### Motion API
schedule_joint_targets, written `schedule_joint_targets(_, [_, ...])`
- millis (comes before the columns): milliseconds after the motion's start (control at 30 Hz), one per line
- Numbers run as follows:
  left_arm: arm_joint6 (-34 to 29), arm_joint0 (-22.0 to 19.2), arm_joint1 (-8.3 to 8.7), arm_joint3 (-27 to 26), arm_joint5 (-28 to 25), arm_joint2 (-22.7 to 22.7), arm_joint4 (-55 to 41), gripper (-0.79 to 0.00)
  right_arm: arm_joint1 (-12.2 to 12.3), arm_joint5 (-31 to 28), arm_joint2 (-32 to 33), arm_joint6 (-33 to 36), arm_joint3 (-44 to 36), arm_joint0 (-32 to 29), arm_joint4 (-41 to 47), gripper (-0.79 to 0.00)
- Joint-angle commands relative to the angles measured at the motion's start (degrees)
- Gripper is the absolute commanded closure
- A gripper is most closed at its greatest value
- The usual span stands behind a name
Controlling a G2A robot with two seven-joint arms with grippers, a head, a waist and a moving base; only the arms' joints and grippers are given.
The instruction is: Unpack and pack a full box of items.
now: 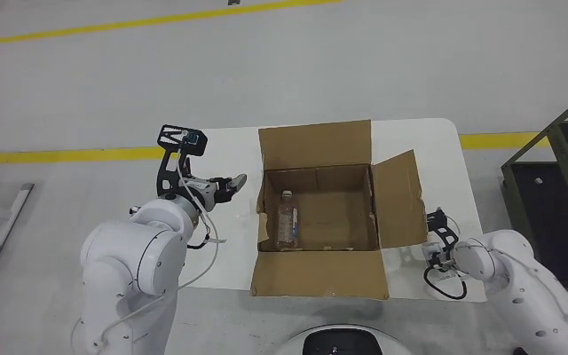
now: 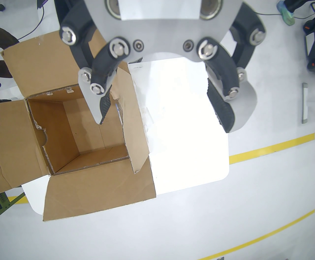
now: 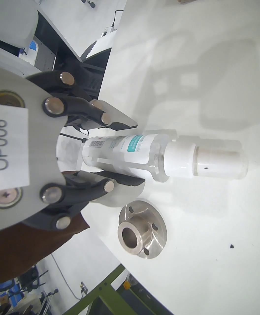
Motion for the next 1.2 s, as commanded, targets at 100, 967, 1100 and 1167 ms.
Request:
schedule_joint_targets(100, [0.0, 0.0, 0.00, 0.0, 0.0, 0.0, 0.0, -0.785, 0.0, 0.2, -0.4, 0.0, 0.4, 0.5, -0.2, -0.209])
schedule_joint_targets(967, [0.0, 0.0, 0.00, 0.0, 0.0, 0.0, 0.0, -0.785, 1.7, -4.1, 19.6, -6.9, -16.1, 1.6, 32.7, 0.000])
schedule_joint_targets(1100, [0.0, 0.0, 0.00, 0.0, 0.0, 0.0, 0.0, -0.785, 1.9, -5.5, 16.8, -6.8, -17.4, 3.9, 34.3, 0.000])
schedule_joint_targets(1167, [0.0, 0.0, 0.00, 0.0, 0.0, 0.0, 0.0, -0.785, 1.9, -5.8, 15.9, -6.6, -17.3, 4.4, 33.9, 0.000])
